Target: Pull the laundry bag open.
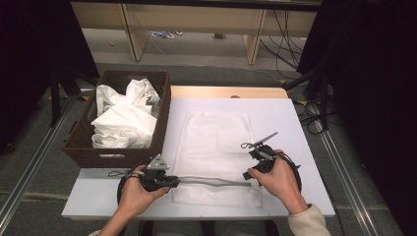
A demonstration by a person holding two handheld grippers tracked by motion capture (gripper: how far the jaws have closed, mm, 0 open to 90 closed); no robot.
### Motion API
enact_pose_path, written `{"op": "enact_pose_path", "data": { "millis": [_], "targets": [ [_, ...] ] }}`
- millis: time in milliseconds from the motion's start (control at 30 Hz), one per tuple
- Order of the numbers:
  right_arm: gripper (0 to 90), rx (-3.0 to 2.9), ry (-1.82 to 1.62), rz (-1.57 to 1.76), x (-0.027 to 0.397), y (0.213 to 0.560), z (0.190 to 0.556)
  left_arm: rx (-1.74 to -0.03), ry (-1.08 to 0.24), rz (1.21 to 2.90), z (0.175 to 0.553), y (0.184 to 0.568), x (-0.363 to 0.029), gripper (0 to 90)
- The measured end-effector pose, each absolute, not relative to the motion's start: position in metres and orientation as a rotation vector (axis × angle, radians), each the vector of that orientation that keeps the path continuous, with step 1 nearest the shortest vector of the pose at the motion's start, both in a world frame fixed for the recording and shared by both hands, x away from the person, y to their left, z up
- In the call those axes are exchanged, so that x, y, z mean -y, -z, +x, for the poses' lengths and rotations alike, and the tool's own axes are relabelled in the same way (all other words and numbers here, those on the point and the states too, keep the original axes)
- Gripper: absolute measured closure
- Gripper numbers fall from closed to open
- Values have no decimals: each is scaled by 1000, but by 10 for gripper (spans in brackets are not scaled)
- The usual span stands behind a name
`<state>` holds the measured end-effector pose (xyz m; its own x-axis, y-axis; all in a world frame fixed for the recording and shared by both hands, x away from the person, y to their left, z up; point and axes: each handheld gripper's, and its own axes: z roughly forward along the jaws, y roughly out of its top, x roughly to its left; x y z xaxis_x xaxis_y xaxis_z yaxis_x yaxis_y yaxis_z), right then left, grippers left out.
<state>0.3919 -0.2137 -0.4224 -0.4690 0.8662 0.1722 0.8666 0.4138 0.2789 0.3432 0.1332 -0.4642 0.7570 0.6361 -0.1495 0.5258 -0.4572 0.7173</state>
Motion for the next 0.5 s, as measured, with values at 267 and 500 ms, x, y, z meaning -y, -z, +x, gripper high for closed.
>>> {"op": "enact_pose_path", "data": {
  "millis": [267, 500],
  "targets": [
    [546, 2675, 600, -1579, 210, 423, 392, -831, -241, 2047, 337, 466, -136, 422],
    [531, 2706, 604, -1524, 210, 426, 395, -858, -256, 1998, 333, 467, -134, 308]
  ]
}}
